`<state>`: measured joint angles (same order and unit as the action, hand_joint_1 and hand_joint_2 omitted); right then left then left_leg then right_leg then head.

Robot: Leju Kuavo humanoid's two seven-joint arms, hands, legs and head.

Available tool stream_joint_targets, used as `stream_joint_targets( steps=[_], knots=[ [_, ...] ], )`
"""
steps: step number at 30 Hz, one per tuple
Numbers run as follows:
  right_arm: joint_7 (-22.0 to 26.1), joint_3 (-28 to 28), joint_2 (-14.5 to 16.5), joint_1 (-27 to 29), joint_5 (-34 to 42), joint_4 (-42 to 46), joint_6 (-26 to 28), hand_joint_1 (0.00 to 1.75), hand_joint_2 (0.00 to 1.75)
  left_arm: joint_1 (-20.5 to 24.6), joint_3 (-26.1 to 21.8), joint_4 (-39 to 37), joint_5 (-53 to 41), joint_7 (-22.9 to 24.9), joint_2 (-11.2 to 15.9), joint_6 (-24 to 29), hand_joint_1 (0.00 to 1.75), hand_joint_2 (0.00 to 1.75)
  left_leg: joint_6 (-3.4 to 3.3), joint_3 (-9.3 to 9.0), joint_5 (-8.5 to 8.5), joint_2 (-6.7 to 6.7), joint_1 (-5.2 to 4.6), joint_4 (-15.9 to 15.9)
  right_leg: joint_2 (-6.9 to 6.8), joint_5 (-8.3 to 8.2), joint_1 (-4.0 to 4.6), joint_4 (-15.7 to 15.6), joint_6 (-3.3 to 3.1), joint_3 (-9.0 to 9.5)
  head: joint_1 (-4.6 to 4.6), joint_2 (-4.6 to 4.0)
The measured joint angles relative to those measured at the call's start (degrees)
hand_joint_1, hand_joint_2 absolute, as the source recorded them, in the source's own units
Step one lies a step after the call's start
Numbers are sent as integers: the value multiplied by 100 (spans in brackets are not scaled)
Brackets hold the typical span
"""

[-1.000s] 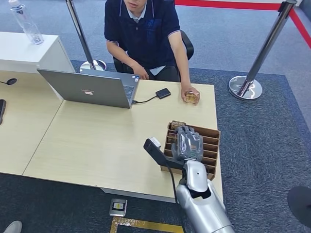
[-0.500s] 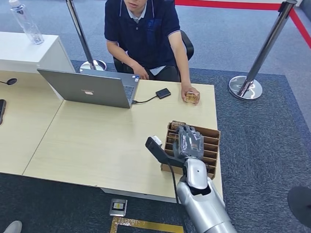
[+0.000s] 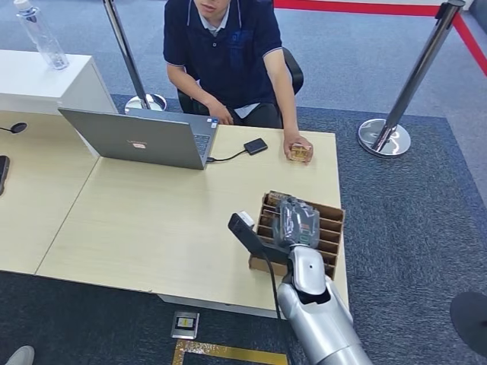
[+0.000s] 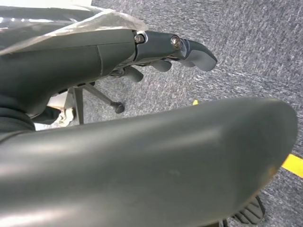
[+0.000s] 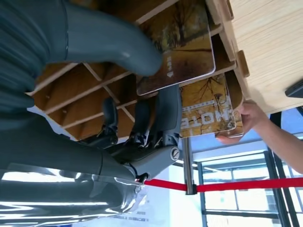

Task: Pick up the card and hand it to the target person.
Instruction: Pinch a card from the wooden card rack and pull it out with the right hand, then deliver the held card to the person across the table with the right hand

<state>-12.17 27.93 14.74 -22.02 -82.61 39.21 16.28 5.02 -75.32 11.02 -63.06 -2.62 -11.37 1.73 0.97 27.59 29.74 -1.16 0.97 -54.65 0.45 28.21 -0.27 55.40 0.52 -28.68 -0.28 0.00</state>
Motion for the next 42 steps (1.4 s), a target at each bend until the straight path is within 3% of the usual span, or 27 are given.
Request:
stream_joint_targets(
  steps=[15, 28, 33, 42],
  knots=[
    [162, -5, -53, 160, -110, 327, 156, 175, 175, 0, 0, -4, 7, -2, -2, -1, 0, 0, 0, -2, -4, 0, 0, -1, 0, -5, 0, -1, 1, 2, 0, 0],
    [937, 5, -507, 687, 227, 2865, -27, 175, 175, -1, 0, -7, 34, -87, -2, -32, 0, 0, 1, 4, -4, 1, -1, -2, 0, -7, -1, 0, 1, -3, 1, 0],
    [1129, 85, -514, 118, 517, 2912, -108, 175, 175, 11, 0, -7, 27, -91, -2, -37, 0, 0, 5, 4, -13, 3, 0, -2, 0, -15, 0, 4, -4, -4, 1, 0],
    [1378, 189, 101, -1587, 892, 879, 9, 175, 175, 63, 2, -7, -116, -94, 2, -71, 0, 0, 10, 5, -30, 6, 1, -2, 0, -25, 1, 13, -12, -9, 0, 0]
  ],
)
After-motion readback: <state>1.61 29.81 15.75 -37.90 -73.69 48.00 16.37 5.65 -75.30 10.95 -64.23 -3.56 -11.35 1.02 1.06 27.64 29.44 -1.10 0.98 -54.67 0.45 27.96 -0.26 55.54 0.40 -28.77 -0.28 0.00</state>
